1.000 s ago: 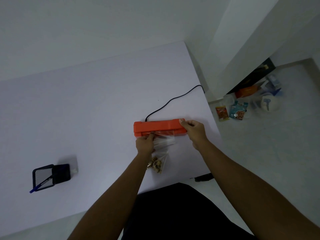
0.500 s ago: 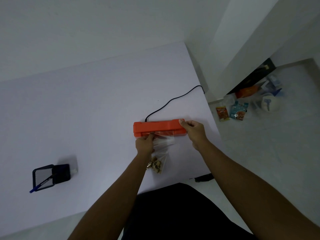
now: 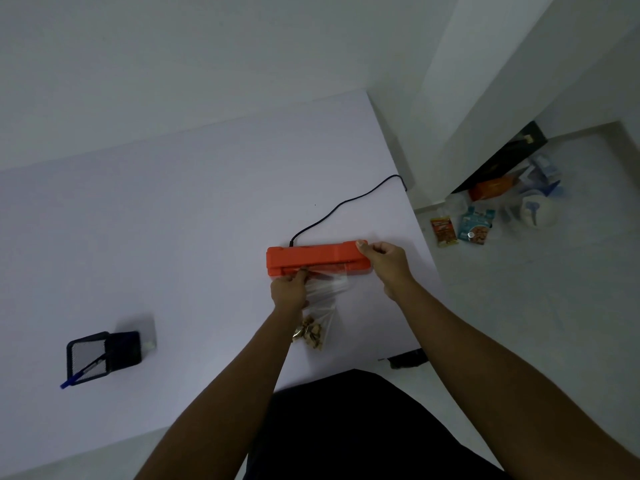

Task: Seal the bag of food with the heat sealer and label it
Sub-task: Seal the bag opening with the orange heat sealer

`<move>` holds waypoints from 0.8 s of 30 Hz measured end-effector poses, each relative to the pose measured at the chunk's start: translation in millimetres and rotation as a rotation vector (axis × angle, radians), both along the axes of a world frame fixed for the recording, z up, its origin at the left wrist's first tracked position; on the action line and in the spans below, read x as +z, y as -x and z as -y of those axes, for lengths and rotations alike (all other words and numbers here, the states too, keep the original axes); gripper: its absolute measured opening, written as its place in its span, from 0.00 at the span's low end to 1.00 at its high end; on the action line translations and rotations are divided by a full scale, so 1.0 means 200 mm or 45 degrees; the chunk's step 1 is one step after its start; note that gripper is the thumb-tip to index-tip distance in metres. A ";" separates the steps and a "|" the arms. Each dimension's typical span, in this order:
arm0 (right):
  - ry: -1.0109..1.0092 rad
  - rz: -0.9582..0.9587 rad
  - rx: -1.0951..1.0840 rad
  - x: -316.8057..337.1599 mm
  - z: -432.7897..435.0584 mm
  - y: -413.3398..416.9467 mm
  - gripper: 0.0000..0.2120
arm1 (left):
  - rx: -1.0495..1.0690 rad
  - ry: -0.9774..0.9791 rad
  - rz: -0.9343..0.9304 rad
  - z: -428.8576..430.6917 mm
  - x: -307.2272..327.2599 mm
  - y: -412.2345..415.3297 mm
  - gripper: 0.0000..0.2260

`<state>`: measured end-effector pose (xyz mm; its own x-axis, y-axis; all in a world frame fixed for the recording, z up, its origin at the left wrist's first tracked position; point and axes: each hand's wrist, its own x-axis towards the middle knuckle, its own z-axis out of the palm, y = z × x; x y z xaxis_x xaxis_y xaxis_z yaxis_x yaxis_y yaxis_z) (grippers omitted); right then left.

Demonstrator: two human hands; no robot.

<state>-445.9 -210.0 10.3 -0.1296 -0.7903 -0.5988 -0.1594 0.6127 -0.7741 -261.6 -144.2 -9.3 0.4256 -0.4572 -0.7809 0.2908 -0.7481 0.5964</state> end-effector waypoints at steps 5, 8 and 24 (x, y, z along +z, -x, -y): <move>0.031 -0.045 0.065 0.06 0.00 -0.01 0.17 | 0.001 0.016 -0.008 0.01 0.02 0.00 0.08; 0.084 0.009 0.131 0.19 0.00 -0.04 0.16 | 0.003 0.012 -0.021 0.00 0.01 0.00 0.08; 0.340 0.283 0.649 0.66 0.01 -0.30 0.10 | -0.010 -0.014 -0.022 0.01 0.02 -0.01 0.05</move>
